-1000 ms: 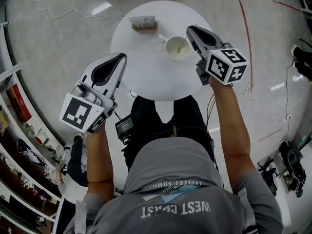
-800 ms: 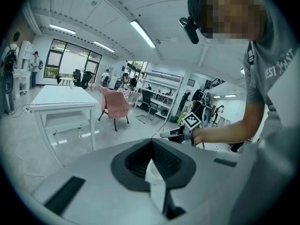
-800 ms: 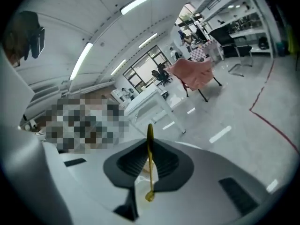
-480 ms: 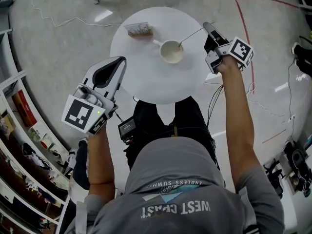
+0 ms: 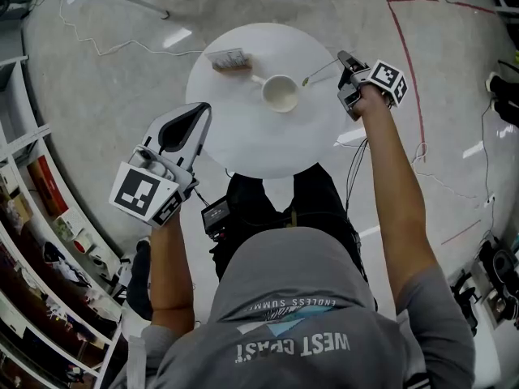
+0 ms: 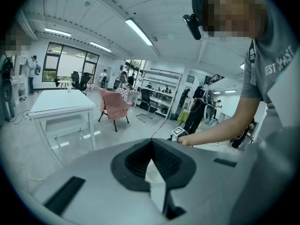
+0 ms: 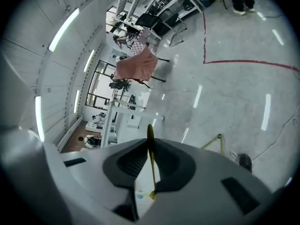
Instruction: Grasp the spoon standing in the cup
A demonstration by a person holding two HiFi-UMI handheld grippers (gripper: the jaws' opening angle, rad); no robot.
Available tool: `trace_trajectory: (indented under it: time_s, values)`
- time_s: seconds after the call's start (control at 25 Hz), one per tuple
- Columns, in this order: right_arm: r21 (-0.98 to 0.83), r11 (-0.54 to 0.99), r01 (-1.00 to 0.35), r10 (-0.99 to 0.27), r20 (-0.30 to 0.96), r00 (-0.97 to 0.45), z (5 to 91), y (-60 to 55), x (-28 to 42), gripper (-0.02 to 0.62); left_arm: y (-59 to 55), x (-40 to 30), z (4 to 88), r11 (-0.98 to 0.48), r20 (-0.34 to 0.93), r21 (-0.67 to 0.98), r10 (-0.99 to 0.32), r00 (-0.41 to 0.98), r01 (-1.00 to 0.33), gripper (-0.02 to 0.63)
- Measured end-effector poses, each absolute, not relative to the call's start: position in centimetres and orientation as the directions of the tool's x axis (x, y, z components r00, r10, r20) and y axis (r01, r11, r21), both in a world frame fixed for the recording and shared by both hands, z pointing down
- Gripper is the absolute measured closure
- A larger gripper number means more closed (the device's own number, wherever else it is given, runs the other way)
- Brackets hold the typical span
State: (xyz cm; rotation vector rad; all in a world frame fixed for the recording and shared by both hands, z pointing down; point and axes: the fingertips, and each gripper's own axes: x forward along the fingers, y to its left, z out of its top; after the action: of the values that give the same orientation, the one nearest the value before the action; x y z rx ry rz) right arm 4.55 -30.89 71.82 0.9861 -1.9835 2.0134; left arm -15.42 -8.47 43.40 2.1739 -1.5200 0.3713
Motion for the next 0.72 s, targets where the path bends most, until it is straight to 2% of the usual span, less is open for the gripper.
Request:
trace_trajectory:
  time_s: [0.08,0.16,0.24,0.52,0.72]
  values:
    - [-0.81,-0.098,-0.577,-0.313,0.576,-0.755,72.7,-30.6,4.6,0.56,-8.4,-15.3,43.4,-0.283,0.468,0.211,-0.811,0.351,-0.935,0.604]
    - [-0.791,-0.075,-0.607,-0.297,0.599,-0.744,73.1,-30.3,4.6,0.514,-8.4,-15.2,43.3,-0.282,0.468,0.208,-0.812,0.349,-0.936,0.604]
    - [-0.781,-0.062,-0.621,-0.289,0.609,-0.738,73.0,-30.2,4.5,0.495,-8.2,-15.3,43.2,-0.279,0.474,0.206,-0.81,0.346,-0.938,0.604]
    - [-0.768,-0.042,-0.639,-0.287,0.622,-0.728,71.6,-29.9,5.2,0.489,-7.8,-15.7,41.7,-0.278,0.456,0.182,-0.826,0.331,-0.943,0.604]
    - [-0.793,0.001,-0.609,-0.333,0.574,-0.748,67.4,-29.7,5.6,0.489,-6.9,-16.0,39.8,-0.284,0.433,0.156,-0.841,0.324,-0.946,0.604]
